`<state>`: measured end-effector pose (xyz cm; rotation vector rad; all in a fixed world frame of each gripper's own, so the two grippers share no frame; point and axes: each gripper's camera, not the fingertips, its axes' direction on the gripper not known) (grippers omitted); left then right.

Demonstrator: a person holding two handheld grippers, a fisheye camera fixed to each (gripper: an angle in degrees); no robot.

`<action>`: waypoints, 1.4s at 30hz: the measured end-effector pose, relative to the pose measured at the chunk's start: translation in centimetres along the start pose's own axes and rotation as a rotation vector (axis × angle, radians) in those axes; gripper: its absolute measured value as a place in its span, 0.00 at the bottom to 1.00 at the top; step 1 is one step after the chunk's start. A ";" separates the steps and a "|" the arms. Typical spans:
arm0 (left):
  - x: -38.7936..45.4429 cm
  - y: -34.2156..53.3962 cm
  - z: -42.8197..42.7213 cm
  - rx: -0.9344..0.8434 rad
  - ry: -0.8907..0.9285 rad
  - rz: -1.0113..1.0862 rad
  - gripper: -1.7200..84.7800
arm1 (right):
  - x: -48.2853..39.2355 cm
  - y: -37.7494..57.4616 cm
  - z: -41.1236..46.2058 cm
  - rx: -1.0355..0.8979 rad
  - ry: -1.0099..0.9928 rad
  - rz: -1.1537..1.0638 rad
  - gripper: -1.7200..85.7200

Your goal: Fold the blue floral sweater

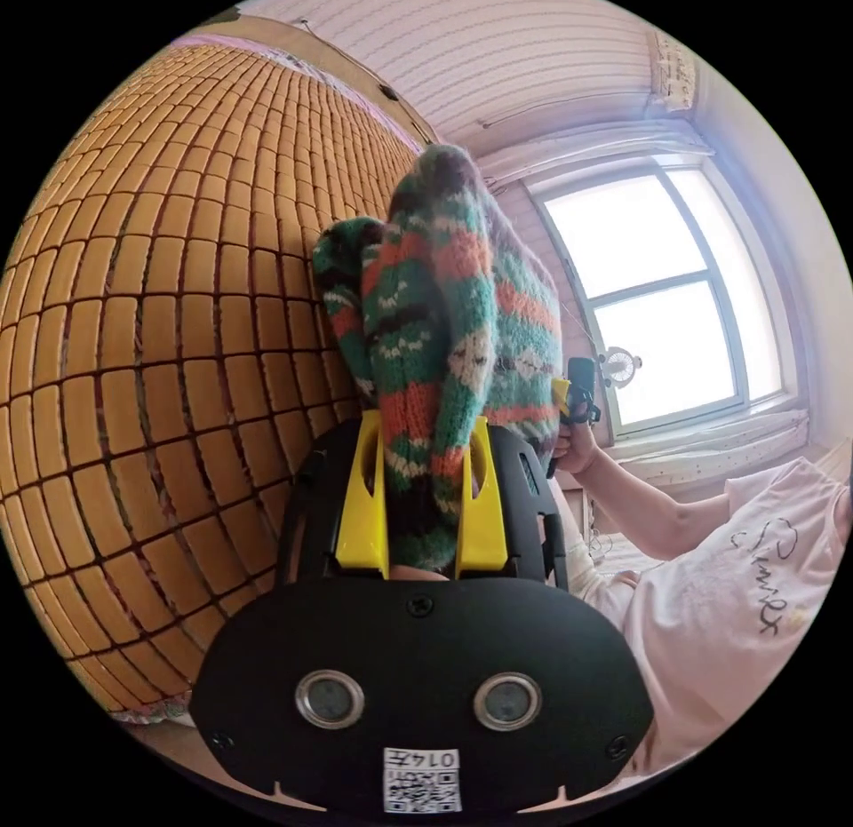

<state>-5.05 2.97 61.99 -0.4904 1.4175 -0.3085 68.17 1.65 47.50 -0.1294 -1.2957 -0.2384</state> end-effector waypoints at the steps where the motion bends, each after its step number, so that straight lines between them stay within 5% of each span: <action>1: 0.8 0.2 0.5 0.014 0.011 0.015 0.16 | -1.2 0.1 -1.1 -0.002 0.014 -0.028 0.20; 11: 13.7 -4.0 13.0 -0.044 0.183 0.210 0.16 | -8.2 5.0 -22.1 0.114 0.172 -0.093 0.20; 26: 47.1 -17.6 58.5 -0.321 0.318 0.454 0.17 | -8.0 3.9 -63.0 0.217 0.745 0.253 0.21; 31: 47.3 -20.0 72.5 -0.367 0.017 0.321 0.17 | 2.2 5.3 -61.8 0.105 0.988 0.537 0.20; 33: 46.4 -20.4 74.1 -0.350 0.096 0.270 0.18 | 4.3 6.3 -60.2 0.118 1.080 0.544 0.19; 37: 48.4 -20.9 75.1 -0.330 0.126 0.329 0.17 | 3.5 9.2 -61.6 0.390 0.944 0.494 0.17; 42: 51.7 -18.5 76.5 -0.294 0.094 0.335 0.16 | 1.3 8.7 -60.2 0.326 1.000 0.454 0.15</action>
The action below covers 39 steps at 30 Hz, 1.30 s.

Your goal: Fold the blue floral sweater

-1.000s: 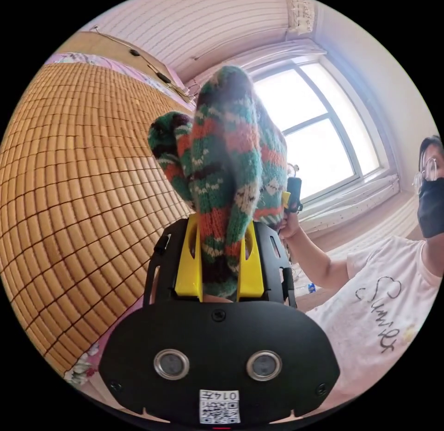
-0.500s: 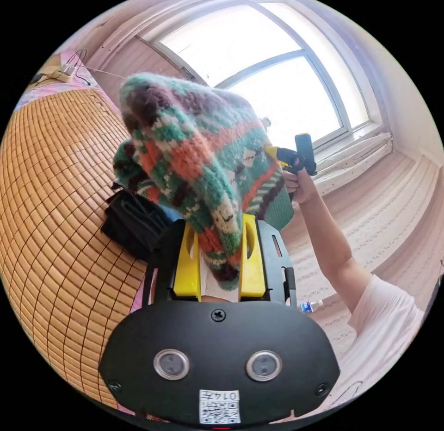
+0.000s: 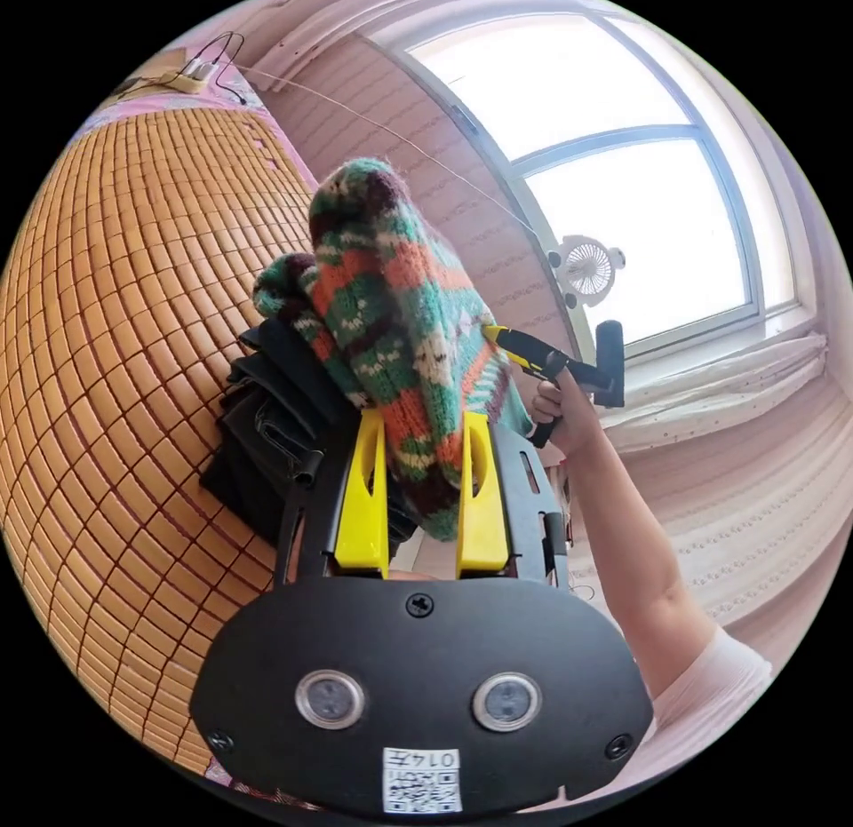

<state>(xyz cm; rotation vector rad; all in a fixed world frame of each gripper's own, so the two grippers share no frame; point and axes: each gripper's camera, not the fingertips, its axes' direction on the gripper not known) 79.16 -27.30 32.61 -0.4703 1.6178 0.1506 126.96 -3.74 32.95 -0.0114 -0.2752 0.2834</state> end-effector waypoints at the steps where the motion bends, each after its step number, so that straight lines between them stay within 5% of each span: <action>1: 1.0 0.3 0.4 0.004 -0.022 0.025 0.16 | -0.6 0.3 0.1 -0.017 0.019 0.001 0.15; 6: 2.1 1.4 -1.1 -0.027 0.005 -0.009 0.16 | -2.4 3.7 -0.8 0.030 0.037 0.041 0.16; 11: 5.3 5.6 -8.4 -0.061 -0.238 0.154 0.13 | -7.6 10.3 -3.6 0.269 0.163 0.078 0.15; 19: 9.4 17.0 -36.1 0.150 -0.643 0.161 0.14 | -21.9 22.2 -6.0 0.533 -0.088 -0.108 0.16; 25: 14.7 26.3 -50.2 0.446 -0.725 0.048 0.14 | -39.9 25.5 -2.3 0.394 -0.365 -0.420 0.18; 34: 23.5 42.2 -58.3 0.426 -1.141 0.164 0.11 | -61.1 31.6 4.5 0.201 -0.448 -0.717 0.18; 39: 23.6 51.9 -66.7 0.534 -1.043 -0.022 0.12 | -74.3 35.3 8.2 0.147 -0.487 -0.893 0.18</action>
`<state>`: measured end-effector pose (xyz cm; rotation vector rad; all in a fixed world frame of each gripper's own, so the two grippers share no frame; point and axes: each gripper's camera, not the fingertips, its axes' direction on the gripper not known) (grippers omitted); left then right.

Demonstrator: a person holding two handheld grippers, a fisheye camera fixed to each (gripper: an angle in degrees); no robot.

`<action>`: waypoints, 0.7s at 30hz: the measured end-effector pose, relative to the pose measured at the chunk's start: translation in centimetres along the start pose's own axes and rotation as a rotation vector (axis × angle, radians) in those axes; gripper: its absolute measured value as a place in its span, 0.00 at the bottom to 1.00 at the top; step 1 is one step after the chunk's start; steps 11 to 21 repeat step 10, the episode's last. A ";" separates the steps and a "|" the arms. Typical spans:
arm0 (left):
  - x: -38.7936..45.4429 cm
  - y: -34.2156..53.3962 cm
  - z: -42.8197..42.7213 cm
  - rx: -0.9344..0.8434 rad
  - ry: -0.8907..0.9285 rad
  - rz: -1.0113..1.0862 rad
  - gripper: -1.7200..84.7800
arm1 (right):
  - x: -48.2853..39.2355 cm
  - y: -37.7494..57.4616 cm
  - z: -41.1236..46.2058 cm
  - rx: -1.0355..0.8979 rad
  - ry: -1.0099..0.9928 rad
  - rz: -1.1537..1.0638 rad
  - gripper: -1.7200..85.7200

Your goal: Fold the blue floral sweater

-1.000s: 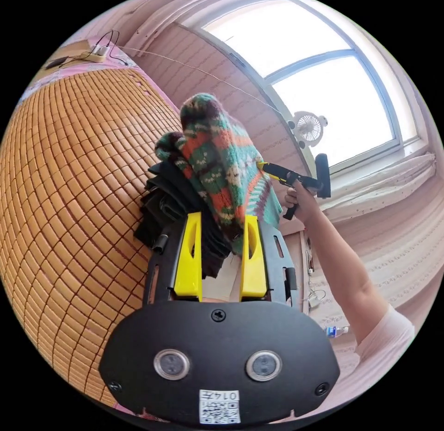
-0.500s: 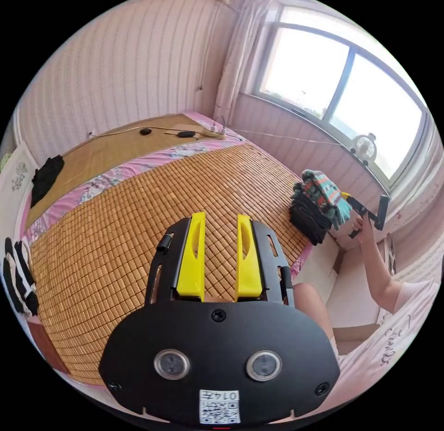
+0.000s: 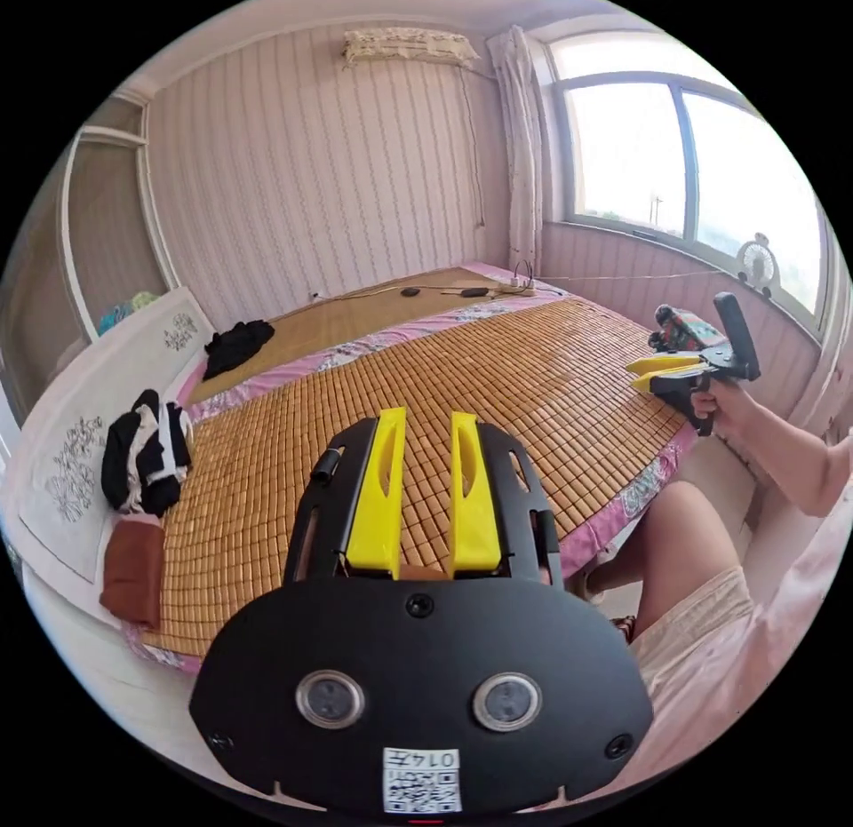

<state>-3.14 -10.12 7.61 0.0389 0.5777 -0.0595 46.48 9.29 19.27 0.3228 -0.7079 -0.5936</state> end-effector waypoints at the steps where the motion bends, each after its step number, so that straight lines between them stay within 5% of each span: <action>1: -2.9 1.7 -1.5 0.009 0.014 -0.083 0.12 | -2.6 -1.4 2.5 0.007 -0.018 -0.079 0.18; 10: -25.3 10.8 -13.6 0.041 -0.156 -0.547 0.12 | -19.1 -15.7 23.0 -0.195 -0.217 -0.427 0.20; 21: -25.3 10.8 -13.6 0.041 -0.156 -0.547 0.12 | -19.1 -15.7 23.0 -0.195 -0.217 -0.427 0.20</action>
